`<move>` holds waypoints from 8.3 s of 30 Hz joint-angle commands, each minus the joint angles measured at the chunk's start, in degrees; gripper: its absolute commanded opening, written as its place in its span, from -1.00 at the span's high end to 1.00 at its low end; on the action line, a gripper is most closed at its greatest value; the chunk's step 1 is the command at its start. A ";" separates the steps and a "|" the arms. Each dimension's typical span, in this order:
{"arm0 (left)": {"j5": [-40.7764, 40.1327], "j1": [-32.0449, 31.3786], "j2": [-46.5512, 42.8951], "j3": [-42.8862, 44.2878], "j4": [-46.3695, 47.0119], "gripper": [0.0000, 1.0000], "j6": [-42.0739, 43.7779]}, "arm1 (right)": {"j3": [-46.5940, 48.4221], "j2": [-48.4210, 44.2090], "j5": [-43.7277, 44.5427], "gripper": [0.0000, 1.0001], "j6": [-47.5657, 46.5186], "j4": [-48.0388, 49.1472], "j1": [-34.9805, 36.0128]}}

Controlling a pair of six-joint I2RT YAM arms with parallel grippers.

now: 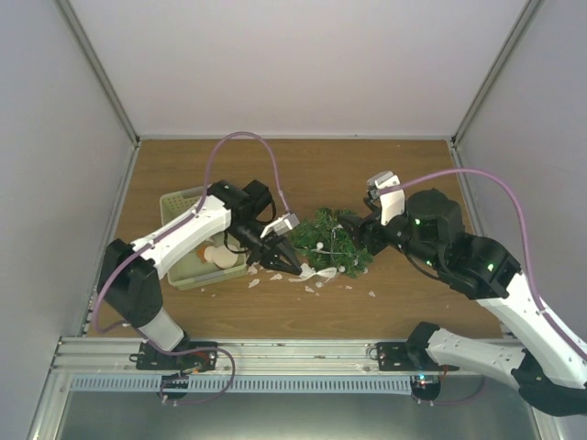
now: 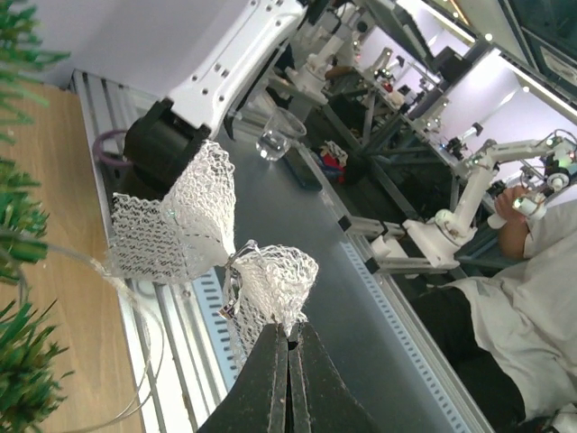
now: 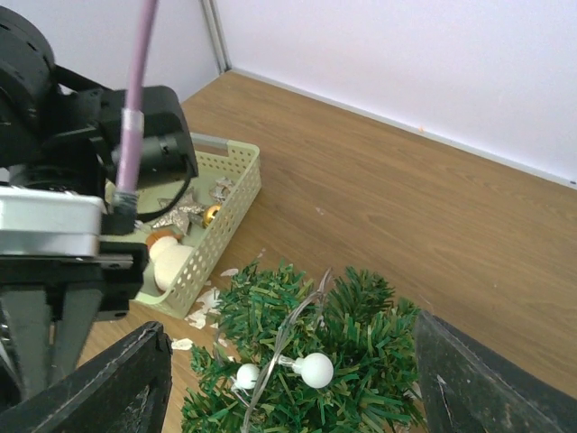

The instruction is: Decorate the small christmas tree

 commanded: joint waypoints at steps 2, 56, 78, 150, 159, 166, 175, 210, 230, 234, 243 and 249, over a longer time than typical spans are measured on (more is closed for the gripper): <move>-2.66 -0.35 2.56 1.93 -0.30 1.00 2.58 | -0.04 -0.34 0.40 -0.48 0.18 1.41 -0.27; -21.48 4.88 16.77 30.04 -0.14 0.98 2.46 | -0.66 -1.70 2.01 -0.53 -0.93 0.76 -0.22; -25.01 3.54 14.70 30.85 -0.15 0.24 1.21 | -1.18 -2.61 2.38 -0.56 -1.04 0.59 -0.22; -80.39 41.08 1.43 -20.60 54.59 -0.76 -12.98 | 14.25 19.44 -9.85 -0.77 -12.28 5.90 -8.05; -91.02 42.04 1.75 -25.48 66.14 -0.73 -11.43 | 12.64 19.01 -11.64 -0.77 -11.84 6.83 -10.06; -93.35 42.23 0.58 -30.69 71.15 -0.73 -10.40 | 13.02 18.79 -12.06 -0.78 -11.76 6.53 -10.15; -92.08 42.24 2.23 -30.11 68.76 -0.30 -10.13 | 11.94 18.14 -12.30 -0.78 -11.56 6.75 -10.18; -76.94 47.30 1.99 -19.65 38.34 -0.71 5.35 | 10.09 16.60 -12.21 -0.79 -11.26 7.34 -10.28; -77.97 49.00 5.96 -20.12 39.83 -0.21 5.78 | 8.94 16.20 -11.85 -0.79 -10.61 8.10 -10.23; -77.78 49.13 6.36 -19.97 40.70 -0.02 5.06 | 8.94 16.09 -11.76 -0.79 -10.66 8.26 -10.26; -76.87 49.09 5.74 -19.43 40.58 0.36 4.24 | 8.41 15.89 -11.68 -0.80 -10.59 8.52 -10.22; -75.40 49.09 5.02 -18.57 39.25 0.55 3.92 | 8.67 16.02 -11.71 -0.80 -10.62 8.53 -10.24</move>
